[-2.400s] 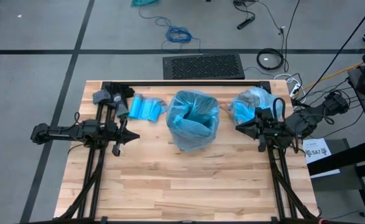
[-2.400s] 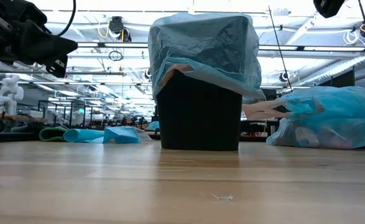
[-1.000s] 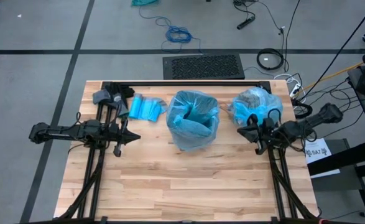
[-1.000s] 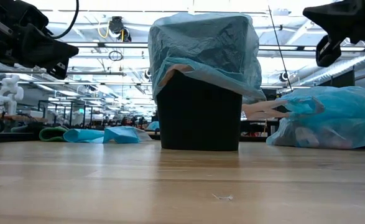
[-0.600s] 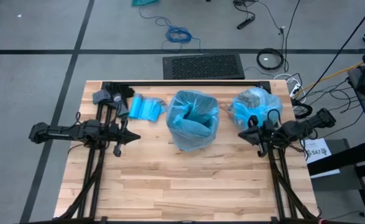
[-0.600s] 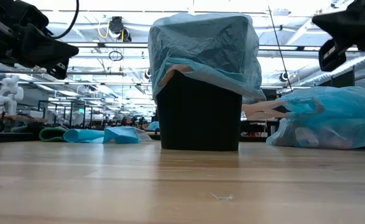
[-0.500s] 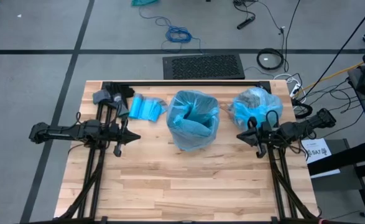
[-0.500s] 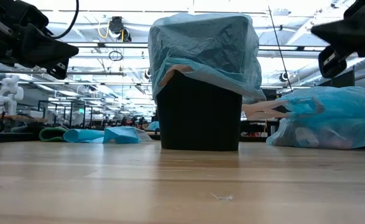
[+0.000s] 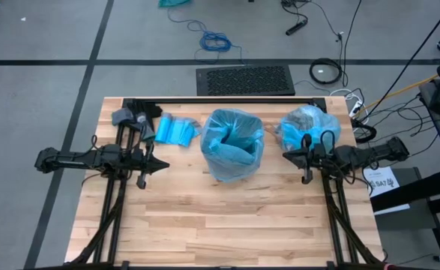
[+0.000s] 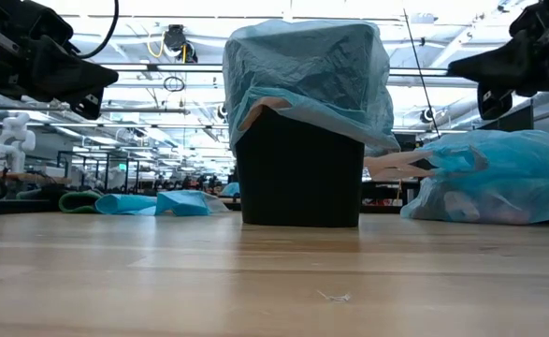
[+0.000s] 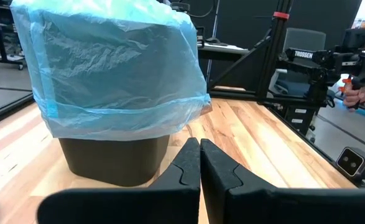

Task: Place trash/remove bag and relplace
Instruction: Return to Home Position

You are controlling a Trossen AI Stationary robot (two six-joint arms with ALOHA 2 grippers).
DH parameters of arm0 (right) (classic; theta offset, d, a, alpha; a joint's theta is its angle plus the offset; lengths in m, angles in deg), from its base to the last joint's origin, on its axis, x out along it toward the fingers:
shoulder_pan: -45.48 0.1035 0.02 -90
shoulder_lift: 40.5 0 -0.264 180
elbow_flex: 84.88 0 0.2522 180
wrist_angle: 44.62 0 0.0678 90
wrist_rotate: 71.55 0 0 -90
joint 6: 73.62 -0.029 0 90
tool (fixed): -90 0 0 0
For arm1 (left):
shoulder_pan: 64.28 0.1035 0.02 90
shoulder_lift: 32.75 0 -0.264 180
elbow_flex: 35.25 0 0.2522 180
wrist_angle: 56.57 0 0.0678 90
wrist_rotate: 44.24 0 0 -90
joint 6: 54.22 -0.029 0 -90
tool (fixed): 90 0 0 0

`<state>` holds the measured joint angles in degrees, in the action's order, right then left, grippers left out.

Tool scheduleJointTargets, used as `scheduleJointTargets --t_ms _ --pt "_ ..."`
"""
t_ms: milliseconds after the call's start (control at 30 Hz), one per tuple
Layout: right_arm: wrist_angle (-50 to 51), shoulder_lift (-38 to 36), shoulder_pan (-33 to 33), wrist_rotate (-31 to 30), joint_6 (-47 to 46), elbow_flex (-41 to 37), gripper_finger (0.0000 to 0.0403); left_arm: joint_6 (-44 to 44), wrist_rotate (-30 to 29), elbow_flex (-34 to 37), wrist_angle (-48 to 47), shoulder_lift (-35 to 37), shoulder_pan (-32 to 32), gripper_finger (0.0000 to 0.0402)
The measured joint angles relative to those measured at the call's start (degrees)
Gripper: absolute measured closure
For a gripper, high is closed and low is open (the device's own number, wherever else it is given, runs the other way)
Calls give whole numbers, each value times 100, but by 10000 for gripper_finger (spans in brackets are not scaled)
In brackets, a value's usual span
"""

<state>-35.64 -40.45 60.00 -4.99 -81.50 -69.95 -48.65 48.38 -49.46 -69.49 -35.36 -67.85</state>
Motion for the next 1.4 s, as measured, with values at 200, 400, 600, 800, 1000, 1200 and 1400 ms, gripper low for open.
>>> scheduleJointTargets --t_ms 200,400,600,800,1000,1200,1400 --pt "38 0 -833 1259 -117 2 403 -1 1 0 -1 0 0 399" --pt "-15 2 -1570 2277 -459 2 403 0 2 0 -2 0 0 399" --pt "252 2 -1620 2420 -520 4 403 0 1 0 -2 0 0 399" --pt "455 37 -1412 2732 -597 4 403 -2 0 0 -2 1 0 399" --pt "463 39 -1374 2660 -636 4 403 0 0 0 -2 2 0 399" --pt "463 39 -1374 2656 -627 4 403 -1 0 0 -2 0 0 399" --pt "463 39 -1374 2653 -627 4 403 0 0 0 -3 0 0 399"
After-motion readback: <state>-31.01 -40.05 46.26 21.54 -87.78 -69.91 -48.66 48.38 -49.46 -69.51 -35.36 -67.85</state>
